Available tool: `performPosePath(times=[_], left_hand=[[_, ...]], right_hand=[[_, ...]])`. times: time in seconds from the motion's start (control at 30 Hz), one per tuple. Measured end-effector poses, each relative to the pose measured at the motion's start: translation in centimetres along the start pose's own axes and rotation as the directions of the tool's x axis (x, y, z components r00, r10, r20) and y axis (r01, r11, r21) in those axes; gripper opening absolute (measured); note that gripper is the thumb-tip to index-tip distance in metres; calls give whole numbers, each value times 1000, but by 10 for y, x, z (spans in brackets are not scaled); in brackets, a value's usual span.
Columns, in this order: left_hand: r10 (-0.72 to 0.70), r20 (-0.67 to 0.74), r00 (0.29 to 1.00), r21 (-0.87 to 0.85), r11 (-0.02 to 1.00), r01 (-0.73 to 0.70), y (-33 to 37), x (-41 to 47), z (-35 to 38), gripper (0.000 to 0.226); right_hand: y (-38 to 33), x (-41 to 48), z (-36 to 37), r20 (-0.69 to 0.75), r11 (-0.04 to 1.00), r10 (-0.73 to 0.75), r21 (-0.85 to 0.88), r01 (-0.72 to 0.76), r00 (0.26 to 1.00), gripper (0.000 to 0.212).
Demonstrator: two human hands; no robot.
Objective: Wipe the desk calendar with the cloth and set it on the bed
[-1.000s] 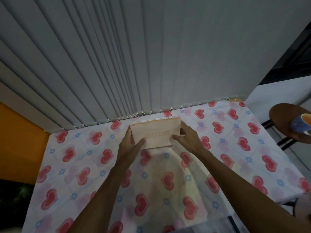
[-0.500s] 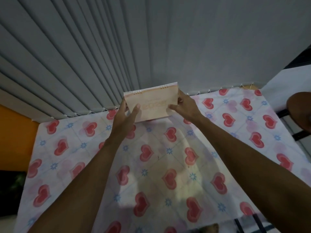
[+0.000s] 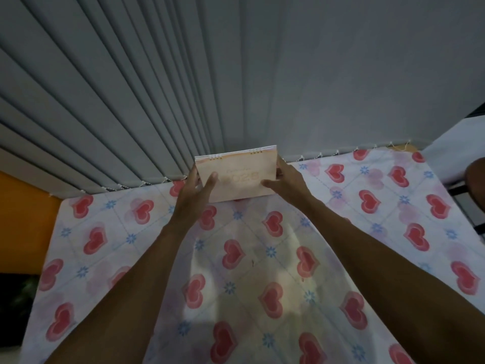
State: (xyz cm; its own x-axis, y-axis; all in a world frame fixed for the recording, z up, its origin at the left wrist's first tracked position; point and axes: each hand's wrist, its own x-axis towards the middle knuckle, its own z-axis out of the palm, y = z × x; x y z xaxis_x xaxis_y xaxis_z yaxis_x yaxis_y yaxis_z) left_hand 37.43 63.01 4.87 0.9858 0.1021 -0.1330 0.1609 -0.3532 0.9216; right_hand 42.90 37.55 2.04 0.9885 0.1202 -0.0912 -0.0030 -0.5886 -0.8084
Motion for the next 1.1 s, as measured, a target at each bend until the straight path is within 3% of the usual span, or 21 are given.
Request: performPosePath(times=[0.4, 0.87, 1.1], left_hand=[[11, 34, 999, 53, 998, -13, -10, 13, 4, 66], [-36, 43, 998, 81, 996, 33, -15, 13, 3, 79], [-35, 36, 999, 169, 985, 29, -7, 7, -3, 86]], right_hand=[[-3, 1, 4, -25, 999, 46, -26, -47, 999, 71], [-9, -8, 11, -49, 994, 106, 45, -104, 993, 70], [-31, -19, 7, -78, 995, 94, -9, -95, 993, 68]])
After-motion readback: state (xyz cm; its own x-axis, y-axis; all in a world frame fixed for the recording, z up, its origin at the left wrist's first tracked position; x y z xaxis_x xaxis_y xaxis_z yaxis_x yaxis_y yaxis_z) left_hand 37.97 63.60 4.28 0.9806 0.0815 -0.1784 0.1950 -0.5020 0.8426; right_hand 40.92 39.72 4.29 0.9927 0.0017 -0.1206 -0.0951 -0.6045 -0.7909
